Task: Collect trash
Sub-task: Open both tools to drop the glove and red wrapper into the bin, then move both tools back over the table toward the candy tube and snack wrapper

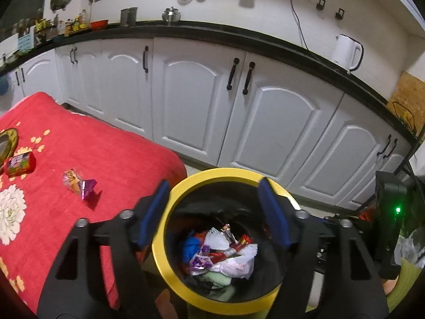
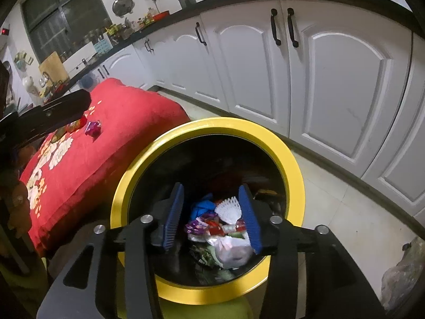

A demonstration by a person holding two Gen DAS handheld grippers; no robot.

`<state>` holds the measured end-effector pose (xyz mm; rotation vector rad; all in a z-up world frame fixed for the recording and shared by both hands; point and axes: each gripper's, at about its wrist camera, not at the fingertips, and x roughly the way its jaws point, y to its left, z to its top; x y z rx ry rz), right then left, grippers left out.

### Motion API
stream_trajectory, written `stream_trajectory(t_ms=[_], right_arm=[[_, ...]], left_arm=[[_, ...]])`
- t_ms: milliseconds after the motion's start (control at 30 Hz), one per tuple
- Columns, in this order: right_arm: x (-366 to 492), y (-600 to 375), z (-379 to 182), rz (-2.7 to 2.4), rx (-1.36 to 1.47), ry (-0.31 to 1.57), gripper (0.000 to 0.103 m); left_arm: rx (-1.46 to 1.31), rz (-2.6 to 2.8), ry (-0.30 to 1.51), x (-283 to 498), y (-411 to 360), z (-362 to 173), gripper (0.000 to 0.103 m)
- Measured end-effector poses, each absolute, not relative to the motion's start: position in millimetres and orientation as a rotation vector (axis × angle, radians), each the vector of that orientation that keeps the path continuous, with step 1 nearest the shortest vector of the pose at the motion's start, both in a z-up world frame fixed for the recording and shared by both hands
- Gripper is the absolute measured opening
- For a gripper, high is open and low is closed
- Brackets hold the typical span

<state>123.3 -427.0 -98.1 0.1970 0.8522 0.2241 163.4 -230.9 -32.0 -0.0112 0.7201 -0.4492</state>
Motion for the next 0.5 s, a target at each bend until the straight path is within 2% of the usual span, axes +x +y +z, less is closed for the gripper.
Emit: stream_trajectory(t_ms=[100,333,500], right_arm=[[122,-427,-95,0.218,0.196,0.84,0.054],[122,-418,-83,0.233,0.171,0.803,0.061],[123,-405,-73,0.26,0.148,0.781,0.062]], left_arm=[[-0.03,-0.432,0.711,163,-225,-29,0.092],[-0.05,-0.373,0.684,163,-207,-19,0.092],[-0.065,-0.33,0.664,162,-190,-15,0.092]])
